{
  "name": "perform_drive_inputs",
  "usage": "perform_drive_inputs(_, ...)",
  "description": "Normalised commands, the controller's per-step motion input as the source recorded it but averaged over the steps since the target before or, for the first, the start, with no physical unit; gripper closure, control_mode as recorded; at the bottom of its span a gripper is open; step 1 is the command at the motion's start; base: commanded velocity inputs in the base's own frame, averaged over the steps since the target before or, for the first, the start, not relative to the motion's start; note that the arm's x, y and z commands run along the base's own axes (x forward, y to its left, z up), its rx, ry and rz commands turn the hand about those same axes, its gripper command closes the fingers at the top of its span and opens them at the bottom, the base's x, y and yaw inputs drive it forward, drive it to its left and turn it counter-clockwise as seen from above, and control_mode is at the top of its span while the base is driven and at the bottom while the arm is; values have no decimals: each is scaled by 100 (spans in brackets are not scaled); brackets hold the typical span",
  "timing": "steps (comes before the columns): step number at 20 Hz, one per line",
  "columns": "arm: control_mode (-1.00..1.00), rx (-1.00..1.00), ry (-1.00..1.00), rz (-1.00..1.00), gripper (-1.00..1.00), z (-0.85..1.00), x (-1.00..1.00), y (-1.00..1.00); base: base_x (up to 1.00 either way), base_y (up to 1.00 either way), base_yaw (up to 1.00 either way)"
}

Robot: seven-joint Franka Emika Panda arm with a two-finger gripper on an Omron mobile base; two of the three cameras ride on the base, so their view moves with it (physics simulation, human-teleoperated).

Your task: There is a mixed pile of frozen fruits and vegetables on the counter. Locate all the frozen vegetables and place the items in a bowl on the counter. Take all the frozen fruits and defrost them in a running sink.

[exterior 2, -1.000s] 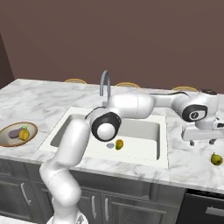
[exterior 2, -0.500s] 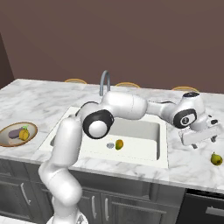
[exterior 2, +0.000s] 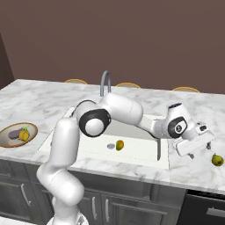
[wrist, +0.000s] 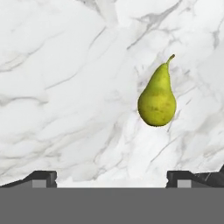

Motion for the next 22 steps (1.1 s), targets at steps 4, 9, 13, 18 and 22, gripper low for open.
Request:
perform_drive_inputs(4, -100, 0, 18, 0, -100, 11, 4, -34, 0, 0, 0)
perform_drive_inputs(9, -100, 0, 16, 0, -100, 11, 2, -28, 0, 0, 0)
perform_drive_inputs(13, -100, 1, 1, 0, -100, -13, 0, -2, 0, 0, 0)
perform_drive_inputs(18, -100, 6, -2, 0, -100, -16, 0, -4, 0, 0, 0)
perform_drive_inputs(22, -100, 9, -2, 0, -100, -13, 3, -21, 0, 0, 0)
